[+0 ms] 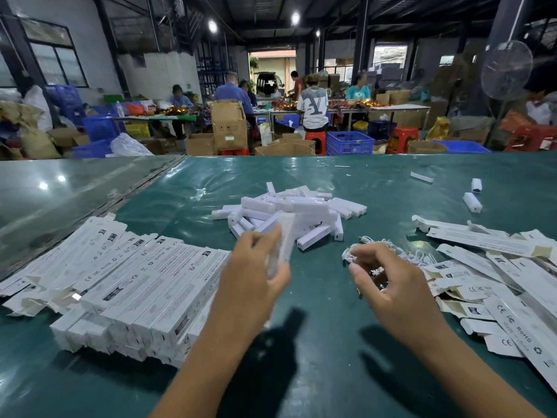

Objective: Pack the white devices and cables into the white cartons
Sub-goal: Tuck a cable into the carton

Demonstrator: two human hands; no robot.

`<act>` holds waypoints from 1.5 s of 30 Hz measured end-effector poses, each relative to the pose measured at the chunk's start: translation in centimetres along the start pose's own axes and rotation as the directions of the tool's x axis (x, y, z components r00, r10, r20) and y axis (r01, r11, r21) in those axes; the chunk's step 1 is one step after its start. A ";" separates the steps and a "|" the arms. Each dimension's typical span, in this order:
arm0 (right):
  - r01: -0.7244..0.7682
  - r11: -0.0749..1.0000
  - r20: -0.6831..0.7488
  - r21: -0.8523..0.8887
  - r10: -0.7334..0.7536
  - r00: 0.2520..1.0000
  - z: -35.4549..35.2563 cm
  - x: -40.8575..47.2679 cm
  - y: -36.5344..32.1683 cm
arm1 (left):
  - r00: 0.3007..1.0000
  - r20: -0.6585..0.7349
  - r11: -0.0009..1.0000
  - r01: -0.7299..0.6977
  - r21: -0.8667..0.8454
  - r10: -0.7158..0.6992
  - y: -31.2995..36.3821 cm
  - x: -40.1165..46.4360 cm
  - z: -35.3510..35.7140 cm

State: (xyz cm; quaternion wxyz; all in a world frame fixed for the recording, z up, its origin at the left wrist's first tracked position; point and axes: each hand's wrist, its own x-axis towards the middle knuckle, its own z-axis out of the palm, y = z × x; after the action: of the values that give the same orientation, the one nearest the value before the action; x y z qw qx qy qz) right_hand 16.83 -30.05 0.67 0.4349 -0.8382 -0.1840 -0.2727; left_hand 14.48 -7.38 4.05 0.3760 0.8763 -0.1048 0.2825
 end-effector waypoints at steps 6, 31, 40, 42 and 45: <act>0.024 0.999 0.051 -0.021 -0.023 0.998 0.2 -0.1 -0.1 | 0.974 -0.110 0.848 0.225 0.480 -0.196 -2.6 0.9 -4.7; -0.362 0.313 -0.103 -0.878 0.615 0.781 -7.5 2.8 9.9 | 0.836 0.471 0.905 -0.394 0.158 0.281 -0.9 -3.2 7.4; -0.573 0.237 -0.357 -0.784 0.583 0.730 -8.4 2.9 11.6 | 0.853 0.443 0.930 -0.354 0.099 0.277 -0.9 -3.0 6.9; -0.564 0.191 -0.366 -0.804 0.588 0.722 -8.4 2.9 11.8 | 0.849 0.448 0.933 -0.351 0.085 0.279 -0.9 -3.1 6.9; -0.537 0.134 -0.364 -0.833 0.599 0.713 -8.4 3.1 11.9 | 0.846 0.454 0.937 -0.343 0.068 0.277 -0.9 -3.2 6.8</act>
State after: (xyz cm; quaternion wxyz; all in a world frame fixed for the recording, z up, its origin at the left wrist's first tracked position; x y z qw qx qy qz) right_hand 23.22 -43.35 -0.95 -0.0269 -0.9424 0.3124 -0.1160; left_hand 15.04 -11.73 -2.06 0.2267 0.9136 -0.3061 0.1423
